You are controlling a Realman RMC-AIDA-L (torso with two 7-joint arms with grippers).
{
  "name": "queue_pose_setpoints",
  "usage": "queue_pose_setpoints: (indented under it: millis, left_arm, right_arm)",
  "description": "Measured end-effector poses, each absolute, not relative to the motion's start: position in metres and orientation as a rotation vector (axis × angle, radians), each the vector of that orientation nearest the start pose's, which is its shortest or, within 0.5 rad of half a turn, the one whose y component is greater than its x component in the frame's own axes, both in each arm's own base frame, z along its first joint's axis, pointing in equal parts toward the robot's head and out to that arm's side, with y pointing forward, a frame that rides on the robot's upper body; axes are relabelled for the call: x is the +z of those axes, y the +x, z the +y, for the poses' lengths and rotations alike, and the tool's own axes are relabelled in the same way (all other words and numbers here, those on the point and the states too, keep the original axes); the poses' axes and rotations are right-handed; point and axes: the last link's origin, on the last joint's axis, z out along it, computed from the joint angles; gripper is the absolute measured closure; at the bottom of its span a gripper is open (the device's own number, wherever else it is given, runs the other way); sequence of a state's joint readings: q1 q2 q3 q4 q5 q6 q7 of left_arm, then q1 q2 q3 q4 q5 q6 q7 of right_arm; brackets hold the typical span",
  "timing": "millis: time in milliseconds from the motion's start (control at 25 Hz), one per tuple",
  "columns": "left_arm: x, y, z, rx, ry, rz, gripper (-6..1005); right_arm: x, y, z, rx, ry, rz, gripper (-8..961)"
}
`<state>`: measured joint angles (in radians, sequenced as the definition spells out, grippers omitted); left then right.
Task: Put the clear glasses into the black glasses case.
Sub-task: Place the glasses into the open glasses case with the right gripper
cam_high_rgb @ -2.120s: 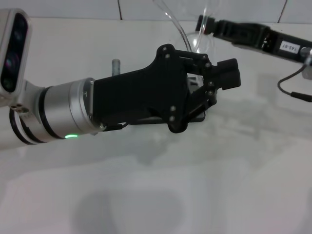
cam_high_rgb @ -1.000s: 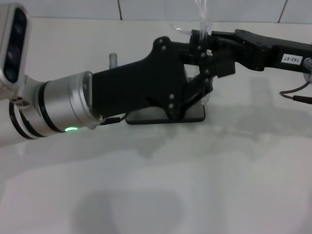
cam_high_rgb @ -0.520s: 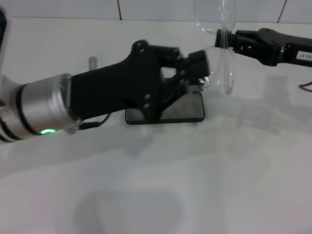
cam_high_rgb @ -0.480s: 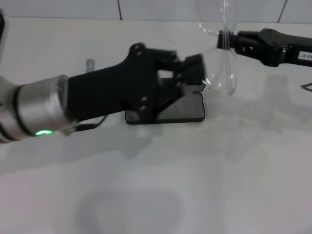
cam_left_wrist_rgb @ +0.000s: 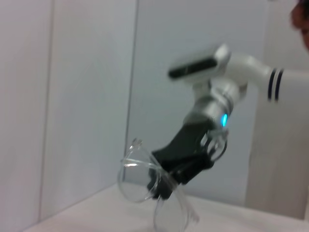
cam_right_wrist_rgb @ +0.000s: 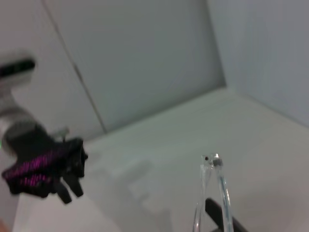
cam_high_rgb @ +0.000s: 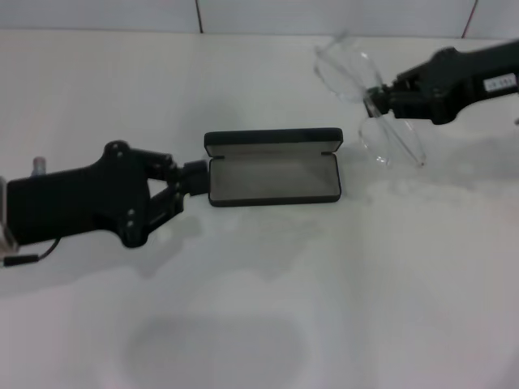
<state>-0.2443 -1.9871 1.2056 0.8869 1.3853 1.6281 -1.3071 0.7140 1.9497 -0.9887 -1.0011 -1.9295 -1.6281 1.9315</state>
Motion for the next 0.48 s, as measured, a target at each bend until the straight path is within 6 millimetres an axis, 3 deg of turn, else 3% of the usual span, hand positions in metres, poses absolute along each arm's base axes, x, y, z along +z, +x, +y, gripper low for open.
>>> queue_pose_setpoints:
  millis: [320,360,480]
  left_arm:
    - [0.035,-0.258,0.270,-0.968,-2.709,-0.363,908]
    - [0.037,-0.259,0.269,-0.960,-2.713,-0.361,908]
    - [0.043,-0.266,0.267,-0.928,-2.725,-0.362,908]
  right_arm:
    - [0.027,0.080,0.394,0.016,-3.034,0.232,862]
    - [0.027,0.080,0.394,0.016,-3.034,0.232,861]
    - [0.000,0.059,0.394,-0.182,-3.037,0.080,861]
